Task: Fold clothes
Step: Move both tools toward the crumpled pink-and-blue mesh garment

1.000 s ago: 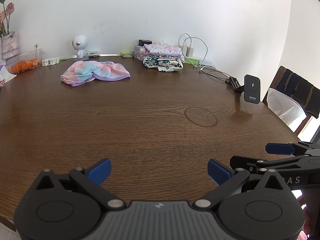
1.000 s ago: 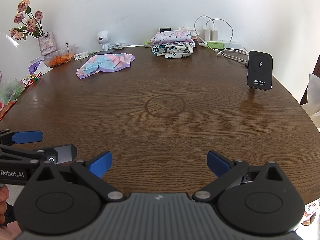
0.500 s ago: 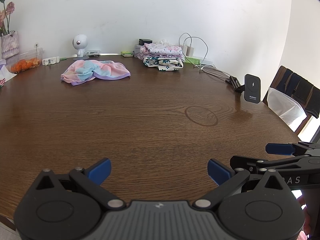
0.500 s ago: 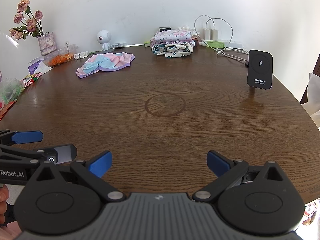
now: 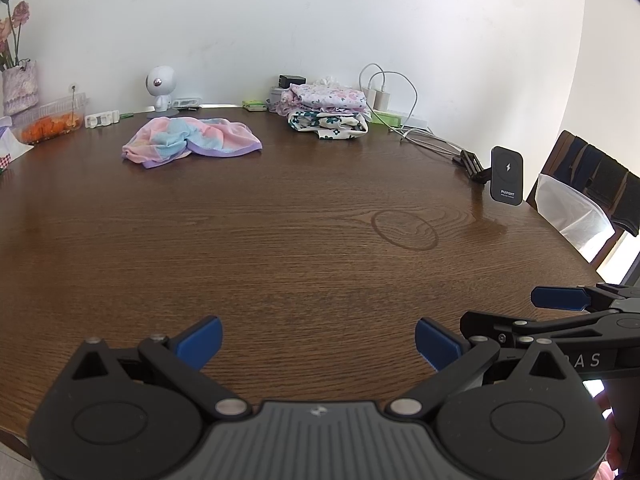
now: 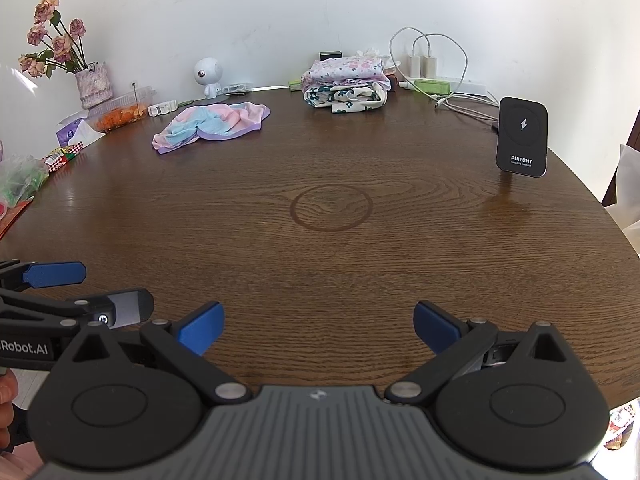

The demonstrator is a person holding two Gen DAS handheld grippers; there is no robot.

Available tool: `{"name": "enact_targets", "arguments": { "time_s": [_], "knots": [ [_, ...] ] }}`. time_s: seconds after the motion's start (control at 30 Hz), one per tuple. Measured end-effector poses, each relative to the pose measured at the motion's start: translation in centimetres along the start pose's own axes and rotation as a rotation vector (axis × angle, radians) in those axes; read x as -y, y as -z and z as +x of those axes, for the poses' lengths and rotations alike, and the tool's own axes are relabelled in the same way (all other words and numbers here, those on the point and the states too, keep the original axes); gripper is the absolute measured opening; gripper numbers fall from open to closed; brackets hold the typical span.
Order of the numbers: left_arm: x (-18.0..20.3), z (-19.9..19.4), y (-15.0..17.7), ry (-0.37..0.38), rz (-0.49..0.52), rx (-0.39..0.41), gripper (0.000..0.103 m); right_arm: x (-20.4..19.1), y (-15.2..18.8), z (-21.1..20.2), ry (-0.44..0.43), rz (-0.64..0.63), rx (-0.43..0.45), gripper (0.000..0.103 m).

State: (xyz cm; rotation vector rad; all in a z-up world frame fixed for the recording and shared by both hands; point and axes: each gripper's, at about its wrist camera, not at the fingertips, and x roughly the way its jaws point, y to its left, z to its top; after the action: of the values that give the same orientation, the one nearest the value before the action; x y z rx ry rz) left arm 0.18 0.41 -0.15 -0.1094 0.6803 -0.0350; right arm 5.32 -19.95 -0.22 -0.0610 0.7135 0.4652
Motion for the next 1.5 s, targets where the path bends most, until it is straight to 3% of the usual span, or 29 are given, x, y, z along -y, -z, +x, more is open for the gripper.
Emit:
{"name": "enact_targets", "arguments": {
  "time_s": [0.43,0.93,1.3,1.5],
  "knots": [
    [-1.8,1.7,-1.9,-0.049,0.002,0.021,0.103,-1.0,-2.8,2.8,-0.033,-0.069,0.019,0.103],
    [-5.2,4.7,-6.9,-0.110,-0.030,0.052,0.103,-2.8,-8.7,8.1,-0.096,-0.130,0.031,0.103],
    [-9.3,7.4,-10.9,-0.162,-0.057,0.056,0.103,-5.2,-13.6,12.8,-0.150,-0.205,0.040,0.103],
    [-12.4,9.6,-13.0,-0.146,-0.114,0.046,0.103,-6.7,-16.0,16.0,-0.186,-0.211,0.034,0.103]
  ]
}}
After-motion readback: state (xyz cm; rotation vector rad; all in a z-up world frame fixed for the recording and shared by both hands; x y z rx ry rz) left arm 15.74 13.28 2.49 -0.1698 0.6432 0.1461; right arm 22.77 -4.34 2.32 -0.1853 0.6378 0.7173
